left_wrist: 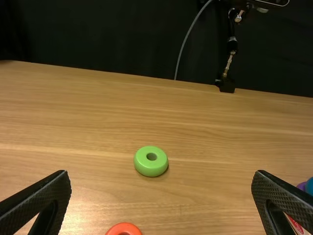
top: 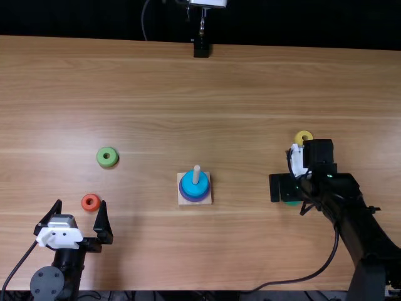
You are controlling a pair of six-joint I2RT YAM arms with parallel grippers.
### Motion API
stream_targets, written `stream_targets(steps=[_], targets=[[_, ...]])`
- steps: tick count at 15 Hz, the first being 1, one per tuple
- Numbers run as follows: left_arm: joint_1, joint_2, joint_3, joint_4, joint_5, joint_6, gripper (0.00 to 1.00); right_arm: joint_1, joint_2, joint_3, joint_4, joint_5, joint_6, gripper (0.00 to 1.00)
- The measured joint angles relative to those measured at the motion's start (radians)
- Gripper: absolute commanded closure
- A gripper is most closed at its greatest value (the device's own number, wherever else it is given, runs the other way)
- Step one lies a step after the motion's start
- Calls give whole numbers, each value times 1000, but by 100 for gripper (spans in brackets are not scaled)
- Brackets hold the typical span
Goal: Build the Hanoi tower: stack the rings onto the peg from bottom to top in this color order: purple, dark blue, light blue, dark green, light green, yellow, orange.
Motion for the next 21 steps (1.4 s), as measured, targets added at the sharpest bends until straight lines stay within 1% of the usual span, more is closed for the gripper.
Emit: stream_targets(steps=[4, 12, 14, 16, 17, 18, 19, 21], targets=[[0, 0, 0, 0, 0, 0, 0, 0, 53, 0, 0, 0, 0, 0], [0, 0, 0, 0, 0, 0, 0, 0, 72, 10, 0, 0, 0, 0], [0, 0, 0, 0, 0, 0, 0, 0, 72, 10, 0, -1, -1, 9], [0, 0, 0, 0, 0, 0, 0, 0, 72, 10, 0, -5, -1, 21], [0, 0, 0, 0, 0, 0, 0, 0, 72, 10, 0, -8, -1, 24], [0, 0, 0, 1, 0, 0, 0, 0, 72, 10, 0, -15, -1, 30], [0, 0, 0, 0, -1, 0, 0, 0, 72, 10, 0, -22, -1, 34], [0, 0, 0, 0, 0, 0, 0, 0, 72, 11, 1, -39, -1, 39]])
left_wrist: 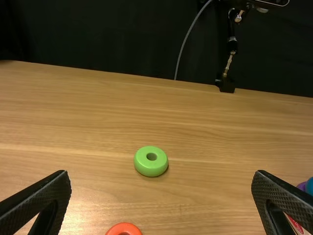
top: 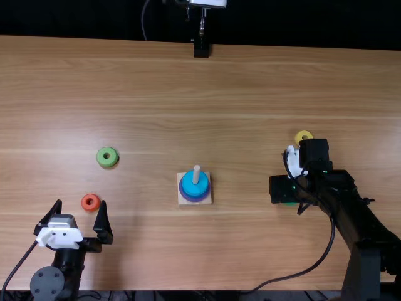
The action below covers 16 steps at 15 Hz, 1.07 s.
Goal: Build the Hanoi tower: stack the rings onto the peg from bottom to top in this color order: purple, dark blue, light blue, dark green, light green, yellow, orange.
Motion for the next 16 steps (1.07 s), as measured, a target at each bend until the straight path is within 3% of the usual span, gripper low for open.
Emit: stream_targets(steps=[2, 7, 12, 16], targets=[[0, 0, 0, 0, 1, 0, 0, 0, 0, 0, 1, -12, 0, 42], [0, 0, 0, 0, 0, 0, 0, 0, 0, 2, -4, -30, 0, 99], [0, 0, 0, 0, 0, 0, 0, 0, 1, 42, -30, -43, 0, 100], [0, 0, 0, 0, 0, 0, 0, 0, 1, 189, -243, -60, 0, 100]])
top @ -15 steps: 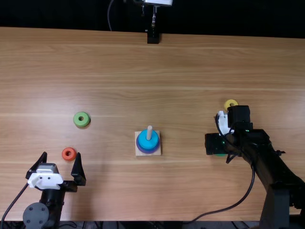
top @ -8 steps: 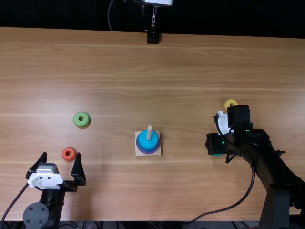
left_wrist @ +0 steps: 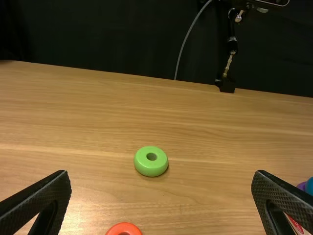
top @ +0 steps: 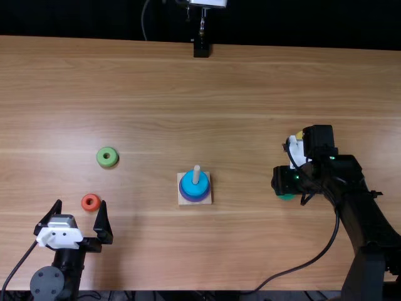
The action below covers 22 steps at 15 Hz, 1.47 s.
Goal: Build the Hanoi tower: stack the rings onto the peg from bottom to top in this color order: purple, dark blue, light blue, dark green, light green, yellow, orange.
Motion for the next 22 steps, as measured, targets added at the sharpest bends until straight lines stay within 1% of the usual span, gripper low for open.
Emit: stream_targets(steps=[2, 3, 6, 9, 11, 13, 16, 19, 22], targets=[[0, 0, 0, 0, 0, 0, 0, 10, 0, 95, -102, -3, 0, 100], [0, 0, 0, 0, 0, 0, 0, 29, 0, 145, -140, -3, 0, 100], [0, 0, 0, 0, 0, 0, 0, 136, 0, 296, -233, -4, 0, 100], [0, 0, 0, 0, 0, 0, 0, 219, 0, 428, -321, -4, 0, 100], [0, 0, 0, 0, 0, 0, 0, 301, 0, 515, -377, -5, 2, 100], [0, 0, 0, 0, 0, 0, 0, 377, 7, 598, -388, -5, 2, 100], [0, 0, 0, 0, 0, 0, 0, 473, 72, 704, -387, -8, 5, 100], [0, 0, 0, 0, 0, 0, 0, 527, 106, 752, -431, -8, 8, 100], [0, 0, 0, 0, 0, 0, 0, 567, 119, 761, -430, -7, 9, 100]])
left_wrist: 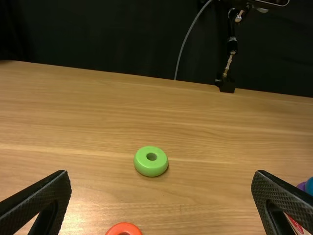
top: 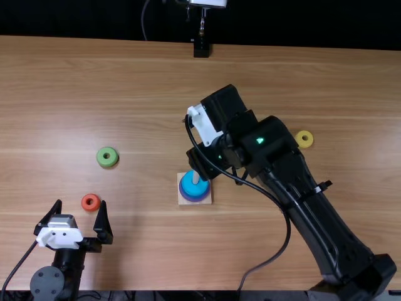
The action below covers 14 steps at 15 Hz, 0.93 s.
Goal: Build the Hanoi tower: stack the rings onto the peg from bottom to top in this color order: purple, dark blue, light blue, dark green, light green, yellow, orange.
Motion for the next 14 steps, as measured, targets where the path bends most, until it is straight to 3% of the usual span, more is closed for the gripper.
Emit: stream_targets(steps=[2, 7, 14], targets=[[0, 0, 0, 0, 1, 0, 0, 27, 0, 0, 1, 0, 2, 100], [0, 0, 0, 0, 0, 0, 0, 36, 45, 6, 3, 0, 47, 100], [0, 0, 0, 0, 0, 0, 0, 36, 63, 6, 6, 0, 51, 100]])
